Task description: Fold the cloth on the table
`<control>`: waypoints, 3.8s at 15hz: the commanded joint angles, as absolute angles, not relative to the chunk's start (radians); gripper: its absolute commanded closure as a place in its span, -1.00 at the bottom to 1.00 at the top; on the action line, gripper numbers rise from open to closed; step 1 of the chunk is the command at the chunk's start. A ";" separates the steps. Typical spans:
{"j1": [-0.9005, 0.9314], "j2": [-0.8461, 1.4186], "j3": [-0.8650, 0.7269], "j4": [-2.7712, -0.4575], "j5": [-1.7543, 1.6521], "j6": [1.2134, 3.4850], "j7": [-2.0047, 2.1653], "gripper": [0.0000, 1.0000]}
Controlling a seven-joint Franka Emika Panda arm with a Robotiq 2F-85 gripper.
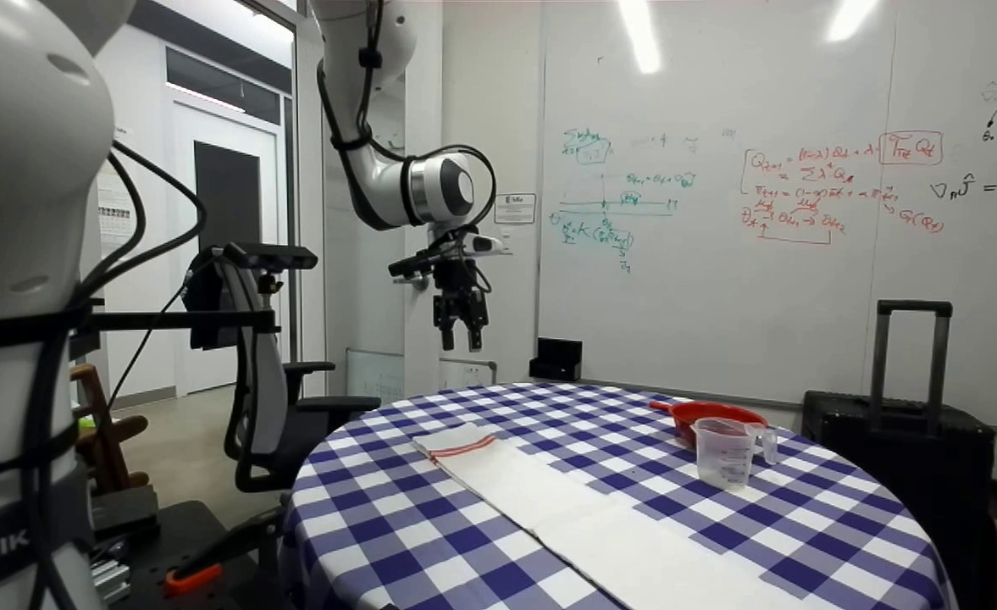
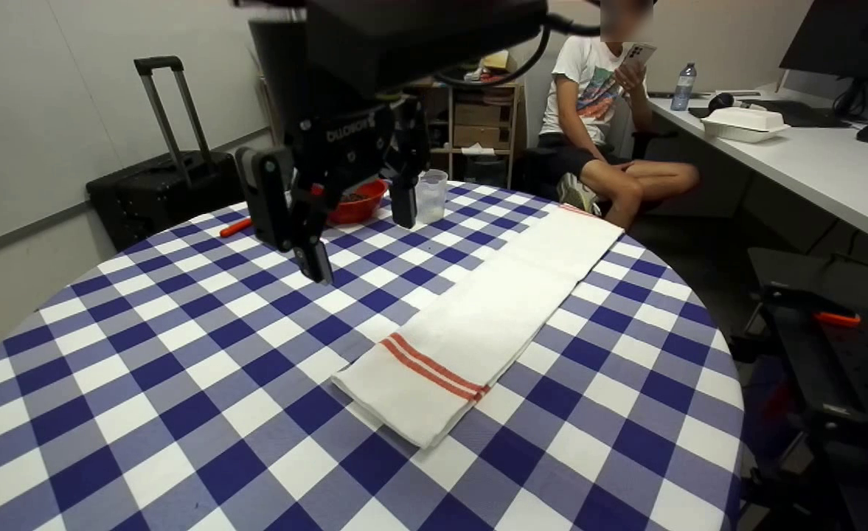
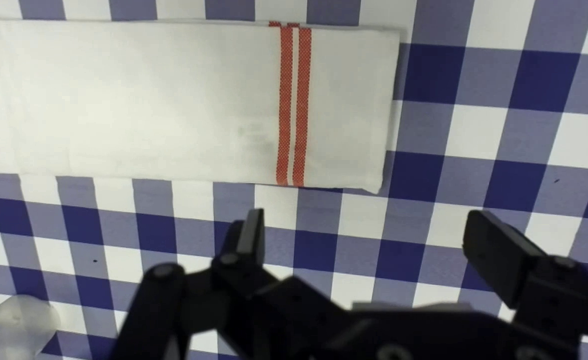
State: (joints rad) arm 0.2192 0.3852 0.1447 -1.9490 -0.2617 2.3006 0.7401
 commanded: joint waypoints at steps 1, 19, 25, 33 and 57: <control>0.278 0.513 0.084 -1.820 -0.268 2.298 0.753 -1.00; 0.395 0.820 -0.044 -1.570 -0.253 2.260 0.761 -1.00; 0.419 0.868 -0.070 -1.527 -0.255 2.176 0.850 -1.00; 0.419 0.893 -0.064 -1.474 -0.258 2.107 0.908 0.44; 0.403 0.312 0.128 -1.667 -0.259 2.189 0.391 0.96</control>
